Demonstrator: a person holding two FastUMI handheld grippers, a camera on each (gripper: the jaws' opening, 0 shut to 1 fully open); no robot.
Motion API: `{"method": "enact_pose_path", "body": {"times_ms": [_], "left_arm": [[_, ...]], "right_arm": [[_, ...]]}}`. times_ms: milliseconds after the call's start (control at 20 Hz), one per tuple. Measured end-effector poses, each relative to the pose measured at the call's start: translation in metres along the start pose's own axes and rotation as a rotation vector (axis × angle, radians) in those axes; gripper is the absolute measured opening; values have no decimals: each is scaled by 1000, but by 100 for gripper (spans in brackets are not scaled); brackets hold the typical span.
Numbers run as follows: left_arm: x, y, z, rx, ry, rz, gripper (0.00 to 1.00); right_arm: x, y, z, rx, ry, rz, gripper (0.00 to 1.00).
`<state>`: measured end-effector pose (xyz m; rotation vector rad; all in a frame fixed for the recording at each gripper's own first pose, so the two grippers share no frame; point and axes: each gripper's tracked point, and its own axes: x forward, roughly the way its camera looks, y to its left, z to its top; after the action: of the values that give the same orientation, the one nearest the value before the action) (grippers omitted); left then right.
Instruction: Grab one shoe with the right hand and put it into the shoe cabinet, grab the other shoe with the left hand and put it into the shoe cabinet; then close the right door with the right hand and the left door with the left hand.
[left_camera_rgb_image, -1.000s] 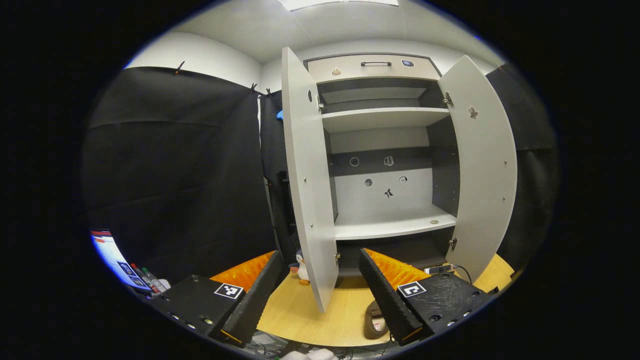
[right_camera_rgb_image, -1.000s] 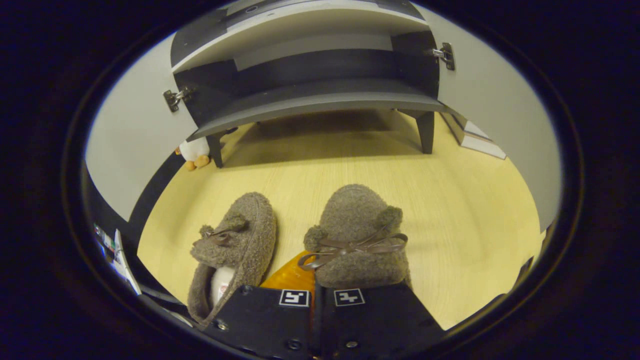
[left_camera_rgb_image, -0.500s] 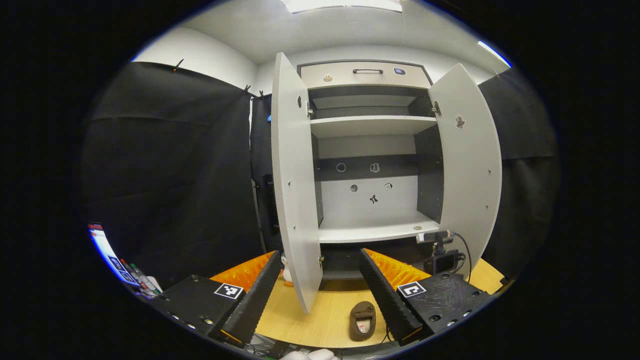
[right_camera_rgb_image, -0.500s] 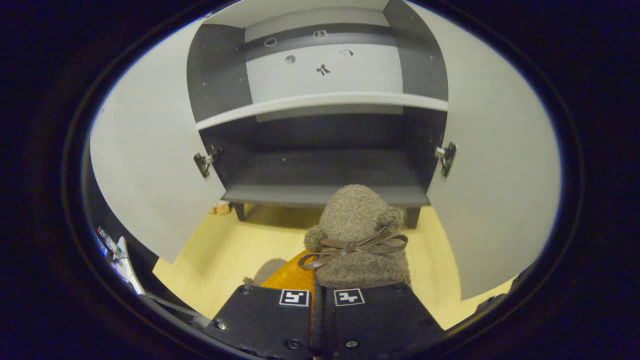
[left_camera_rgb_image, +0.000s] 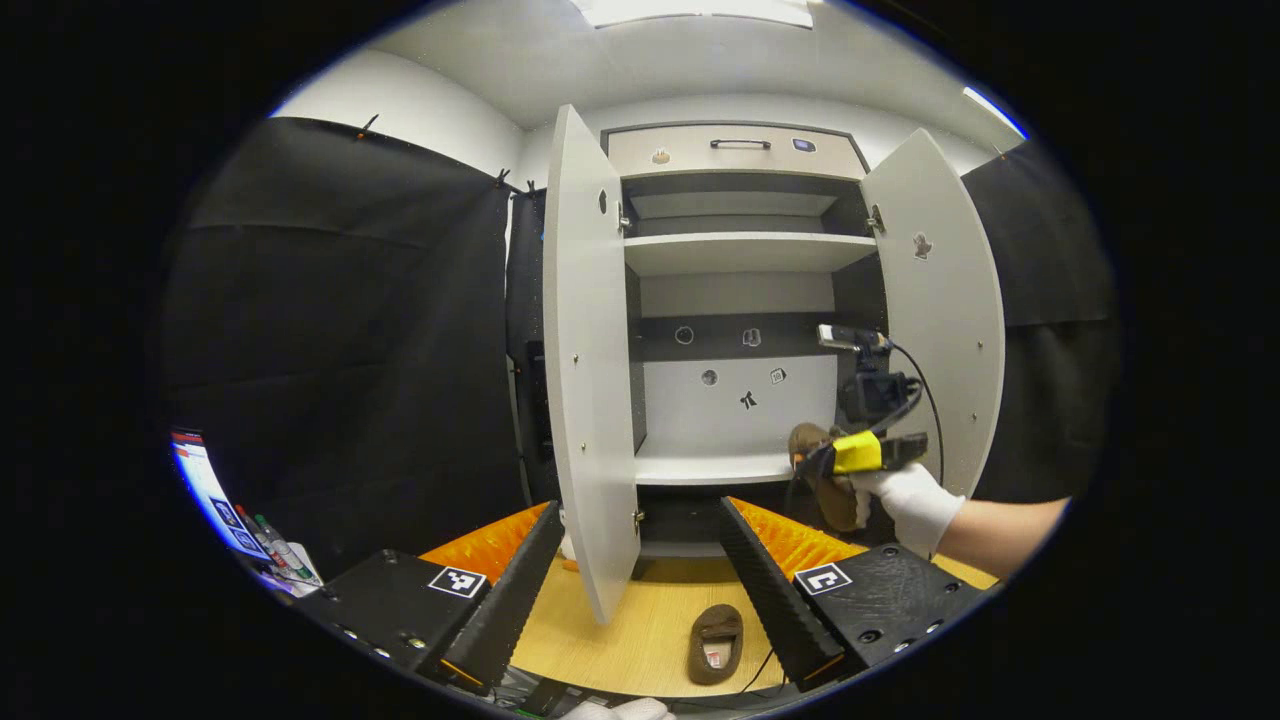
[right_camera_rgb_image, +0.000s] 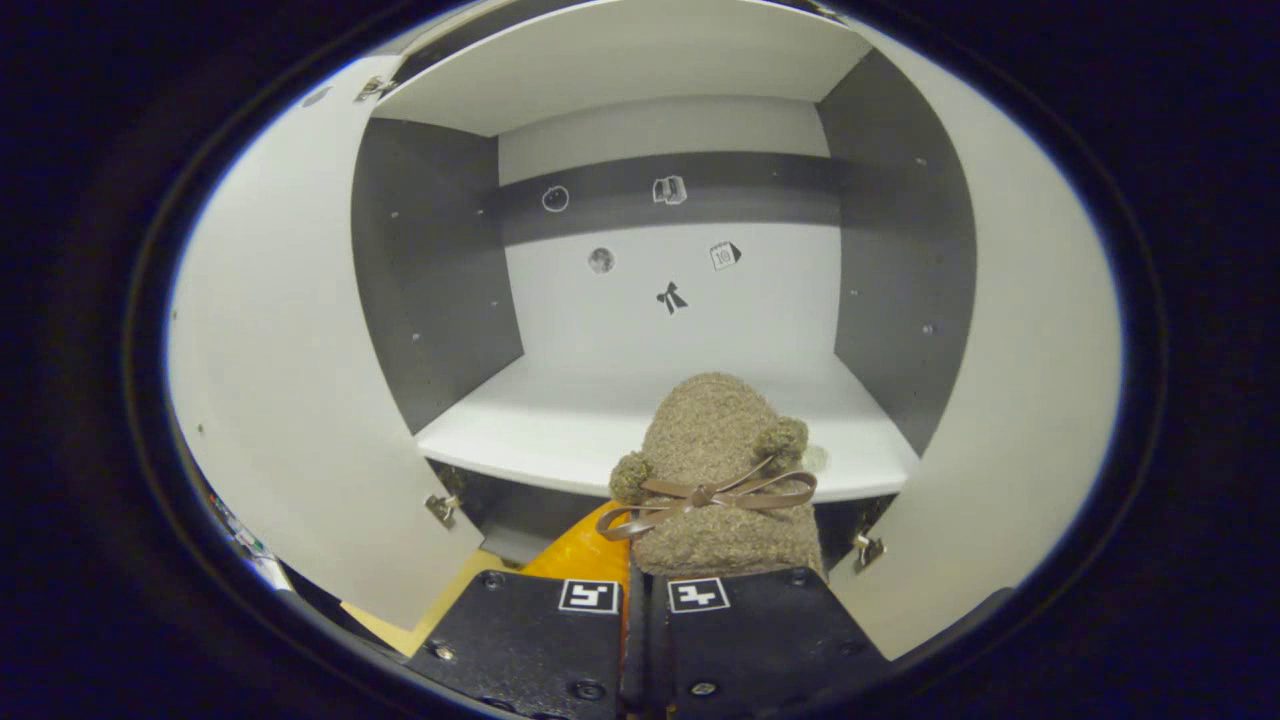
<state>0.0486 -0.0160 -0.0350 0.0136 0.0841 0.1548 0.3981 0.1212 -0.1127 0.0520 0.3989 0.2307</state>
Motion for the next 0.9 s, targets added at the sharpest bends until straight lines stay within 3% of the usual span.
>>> {"method": "enact_pose_path", "body": {"times_ms": [400,650,900], "left_arm": [[-2,6,-4,18,13,84,95],[-4,11,-11,17,43,135,96],[-4,15,-12,24,51,159,96]], "right_arm": [[104,-14,69,3,58,-46,5],[168,-29,71,-41,167,-119,5],[184,-30,57,19,270,-125,4]]}}
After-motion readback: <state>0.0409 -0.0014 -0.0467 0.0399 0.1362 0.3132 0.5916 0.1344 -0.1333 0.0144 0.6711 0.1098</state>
